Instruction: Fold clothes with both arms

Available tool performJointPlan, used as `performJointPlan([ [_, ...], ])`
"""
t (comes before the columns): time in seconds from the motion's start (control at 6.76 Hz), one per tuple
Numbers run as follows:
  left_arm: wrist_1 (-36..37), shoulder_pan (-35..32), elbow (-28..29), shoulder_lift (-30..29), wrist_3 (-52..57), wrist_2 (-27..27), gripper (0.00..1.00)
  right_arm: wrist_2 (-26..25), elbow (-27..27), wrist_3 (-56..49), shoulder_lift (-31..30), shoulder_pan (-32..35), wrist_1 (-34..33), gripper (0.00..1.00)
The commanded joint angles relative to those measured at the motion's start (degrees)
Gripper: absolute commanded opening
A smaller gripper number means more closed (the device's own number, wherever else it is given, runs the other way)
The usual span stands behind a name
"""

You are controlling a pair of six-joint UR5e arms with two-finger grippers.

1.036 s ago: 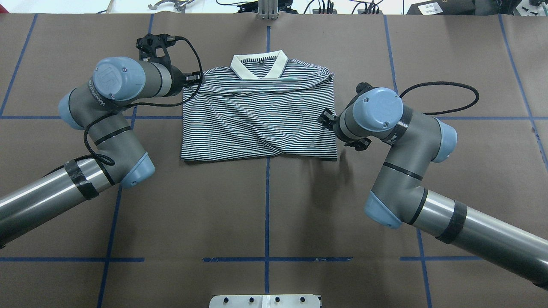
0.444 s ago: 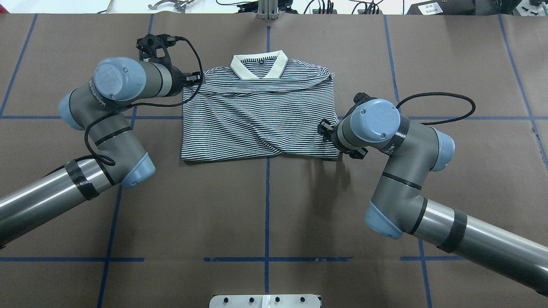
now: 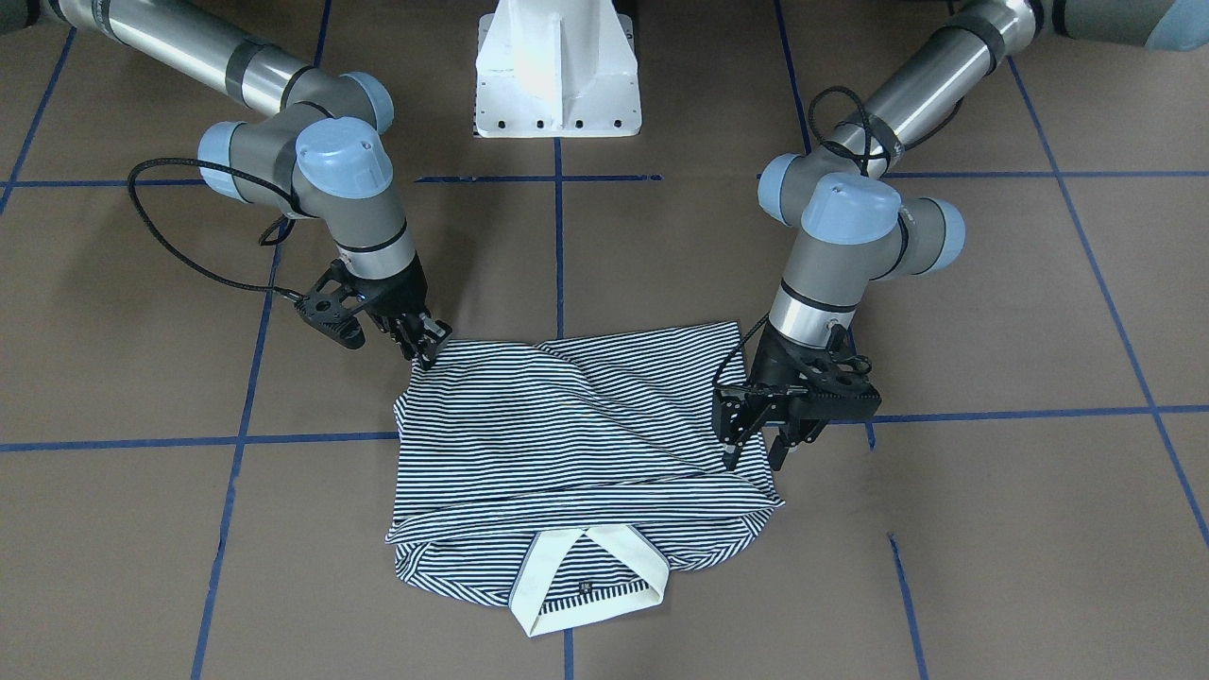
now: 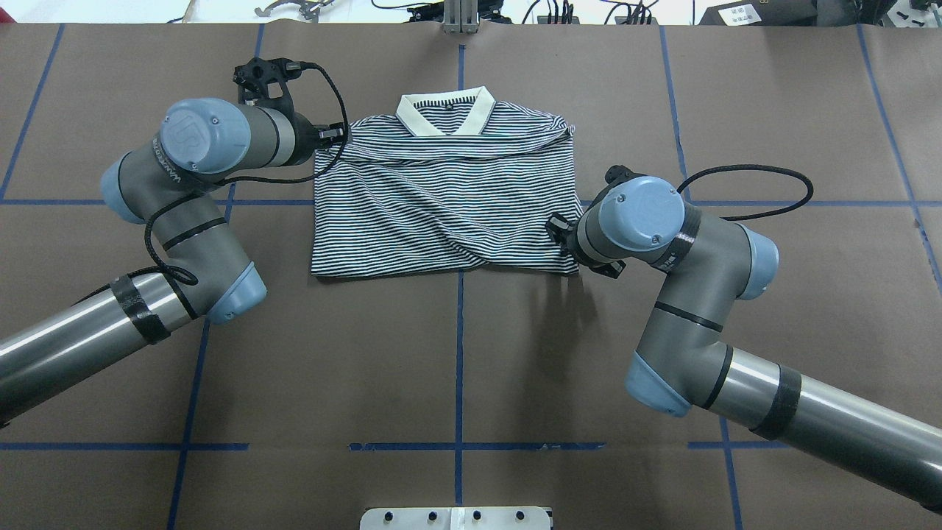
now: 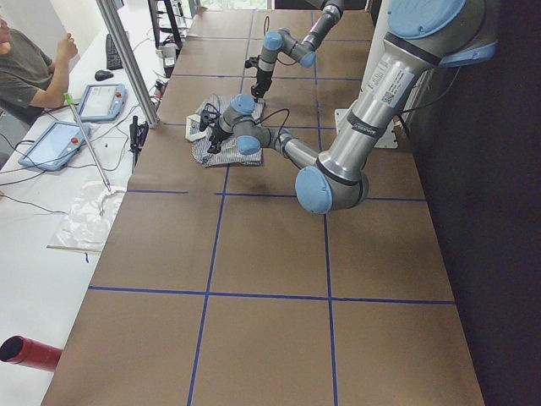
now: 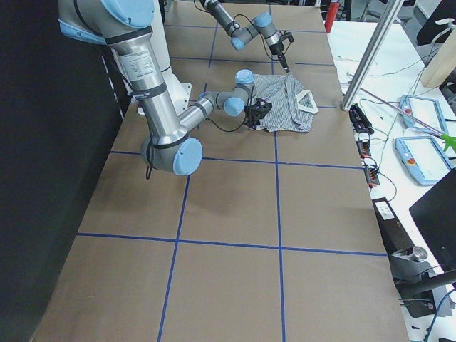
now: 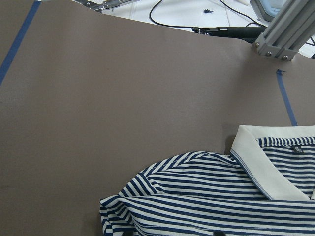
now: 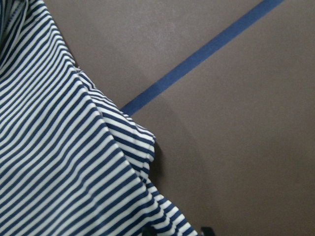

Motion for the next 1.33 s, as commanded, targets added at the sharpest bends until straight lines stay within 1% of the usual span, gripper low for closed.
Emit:
performJointPlan([
  [0.0, 0.02, 0.0, -0.03, -0.09, 0.0, -0.05, 0.62, 0.7, 7.36, -0.15, -5.73, -1.23, 0.09, 0.0],
  [0.3, 0.2, 0.0, -1.6, -0.09, 0.0, -0.4, 0.62, 0.88, 23.26, -0.15, -18.29, -10.59, -0.09, 0.0],
  [0.44, 0.29, 0.09, -4.04, -0.09, -0.09, -0.49, 0.62, 0.97, 30.38, -0.06, -23.92, -15.86, -0.09, 0.0],
  [0.59, 0.55, 0.78, -8.33, 1.04, -0.26, -2.15, 0.62, 2.53, 35.94, 0.9, -28.94, -20.79, -0.09, 0.0],
  [0.74, 0.2, 1.23, -11.25, 4.01, -2.7, -6.25, 0.62, 5.16, 38.43, 4.21, -32.64, -24.75, -0.09, 0.14],
  [0.89, 0.46, 1.4, -15.19, 5.52, -5.6, -8.56, 0.64, 4.66, 38.54, 4.85, -34.07, -27.06, -0.09, 0.99],
  [1.04, 0.46, 3.75, -19.84, 8.41, -11.28, -11.19, 0.66, 4.66, 39.24, 5.04, -34.26, -25.6, -0.09, 1.0],
  [1.18, 0.64, 7.17, -25.72, 13.4, -15.69, -10.96, 0.7, 4.66, 39.85, 5.04, -34.17, -19.49, -0.09, 1.0],
])
